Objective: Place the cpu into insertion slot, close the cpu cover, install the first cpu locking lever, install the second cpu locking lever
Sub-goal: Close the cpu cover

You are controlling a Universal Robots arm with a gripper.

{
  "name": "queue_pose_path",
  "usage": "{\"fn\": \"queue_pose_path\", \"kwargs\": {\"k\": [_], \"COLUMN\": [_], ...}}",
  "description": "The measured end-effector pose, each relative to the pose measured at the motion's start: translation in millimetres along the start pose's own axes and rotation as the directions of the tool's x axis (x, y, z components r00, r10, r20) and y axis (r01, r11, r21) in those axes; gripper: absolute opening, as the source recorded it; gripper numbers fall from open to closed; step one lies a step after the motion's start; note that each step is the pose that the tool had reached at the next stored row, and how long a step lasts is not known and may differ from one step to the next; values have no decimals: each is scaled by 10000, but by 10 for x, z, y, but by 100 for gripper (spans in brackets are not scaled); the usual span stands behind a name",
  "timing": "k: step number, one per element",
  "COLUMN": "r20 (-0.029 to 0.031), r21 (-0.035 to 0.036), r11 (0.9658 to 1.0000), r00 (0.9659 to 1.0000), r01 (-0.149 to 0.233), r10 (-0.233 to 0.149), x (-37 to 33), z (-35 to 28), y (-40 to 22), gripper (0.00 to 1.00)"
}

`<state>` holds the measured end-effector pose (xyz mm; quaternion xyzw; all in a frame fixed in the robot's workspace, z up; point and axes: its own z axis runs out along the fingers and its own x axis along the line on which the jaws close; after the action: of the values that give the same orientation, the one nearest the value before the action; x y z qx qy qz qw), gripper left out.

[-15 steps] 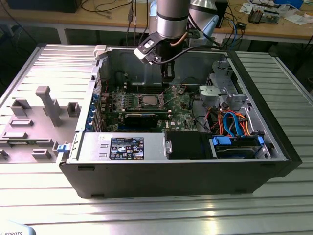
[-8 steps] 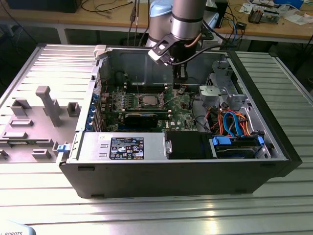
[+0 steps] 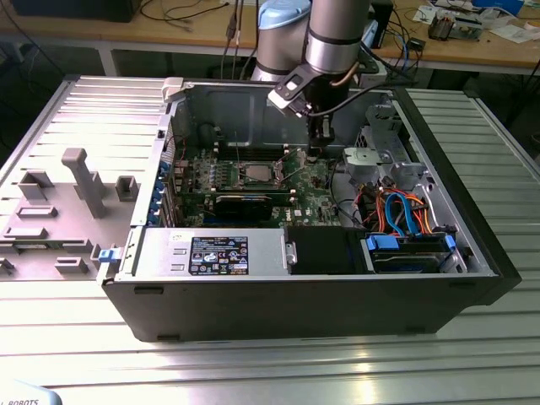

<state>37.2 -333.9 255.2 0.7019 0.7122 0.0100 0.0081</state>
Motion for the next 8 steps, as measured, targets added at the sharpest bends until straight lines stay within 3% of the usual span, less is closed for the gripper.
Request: {"fn": "queue_pose_path", "kwargs": {"k": [4,8], "r20": [0,2], "r21": [1,1], "r11": [10000,10000], "r00": [10000,10000], "r01": [-1,1], "r10": [1,-1], "x": [0,0], "z": [78,77], "y": [1,-62], "gripper": [11,11]}}
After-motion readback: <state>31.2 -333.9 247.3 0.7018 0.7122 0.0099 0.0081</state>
